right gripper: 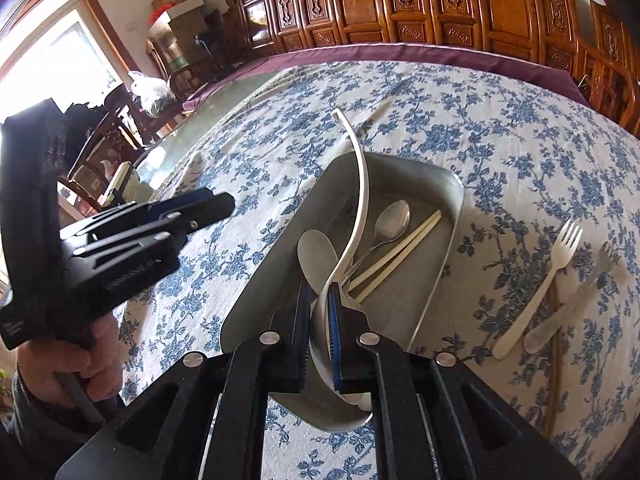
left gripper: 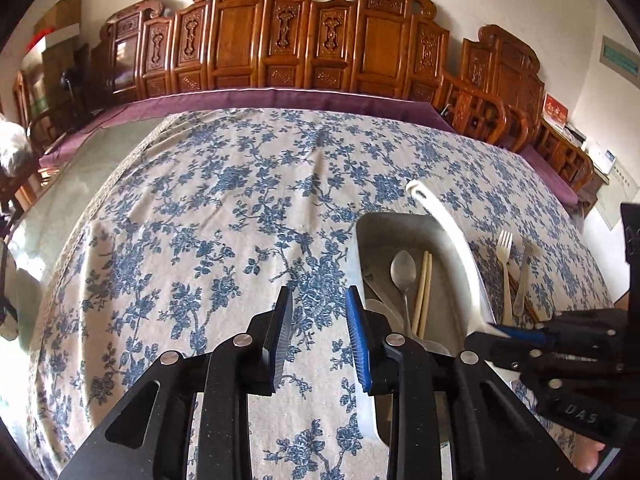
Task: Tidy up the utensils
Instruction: 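Lower the white ladle into the tray and open the right gripper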
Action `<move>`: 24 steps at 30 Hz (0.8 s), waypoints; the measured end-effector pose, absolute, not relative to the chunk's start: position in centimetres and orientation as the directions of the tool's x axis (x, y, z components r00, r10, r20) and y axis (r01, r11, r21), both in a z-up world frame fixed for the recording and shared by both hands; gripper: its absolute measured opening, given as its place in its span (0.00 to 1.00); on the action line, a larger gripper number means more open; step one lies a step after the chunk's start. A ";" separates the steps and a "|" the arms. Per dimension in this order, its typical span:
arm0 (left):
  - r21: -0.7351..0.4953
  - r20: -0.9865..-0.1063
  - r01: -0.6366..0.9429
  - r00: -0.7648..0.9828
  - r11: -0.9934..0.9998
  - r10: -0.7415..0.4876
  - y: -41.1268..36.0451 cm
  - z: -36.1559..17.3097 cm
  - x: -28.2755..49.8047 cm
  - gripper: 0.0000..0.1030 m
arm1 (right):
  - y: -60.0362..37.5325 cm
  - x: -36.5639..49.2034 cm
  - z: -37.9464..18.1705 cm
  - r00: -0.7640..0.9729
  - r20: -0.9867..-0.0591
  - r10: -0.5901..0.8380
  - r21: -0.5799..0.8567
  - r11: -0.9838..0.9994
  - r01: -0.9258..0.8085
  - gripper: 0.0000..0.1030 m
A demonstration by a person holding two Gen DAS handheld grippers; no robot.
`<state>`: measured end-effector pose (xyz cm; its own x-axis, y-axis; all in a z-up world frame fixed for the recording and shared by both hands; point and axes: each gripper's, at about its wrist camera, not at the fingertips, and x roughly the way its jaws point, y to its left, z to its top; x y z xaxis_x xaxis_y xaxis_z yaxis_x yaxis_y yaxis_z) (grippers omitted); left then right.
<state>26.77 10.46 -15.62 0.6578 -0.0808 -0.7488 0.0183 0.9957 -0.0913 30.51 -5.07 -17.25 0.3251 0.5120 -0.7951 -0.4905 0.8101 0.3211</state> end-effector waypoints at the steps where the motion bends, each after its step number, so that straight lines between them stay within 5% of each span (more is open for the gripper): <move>1: -0.093 -0.750 0.014 0.657 0.996 -0.080 10.6 -15.6 26.8 0.25 | -4.9 30.6 -17.6 0.320 -0.799 0.509 0.321 0.811 -0.490 0.10; 6: -0.105 -0.754 0.002 0.652 0.995 -0.081 11.2 -15.8 27.0 0.26 | -4.2 30.8 -19.2 0.300 -0.814 0.497 0.318 0.814 -0.486 0.10; 24: -0.120 -0.728 -0.007 0.680 0.993 -0.083 11.3 -15.4 26.8 0.67 | -5.7 30.7 -18.1 0.330 -0.787 0.522 0.319 0.801 -0.507 0.18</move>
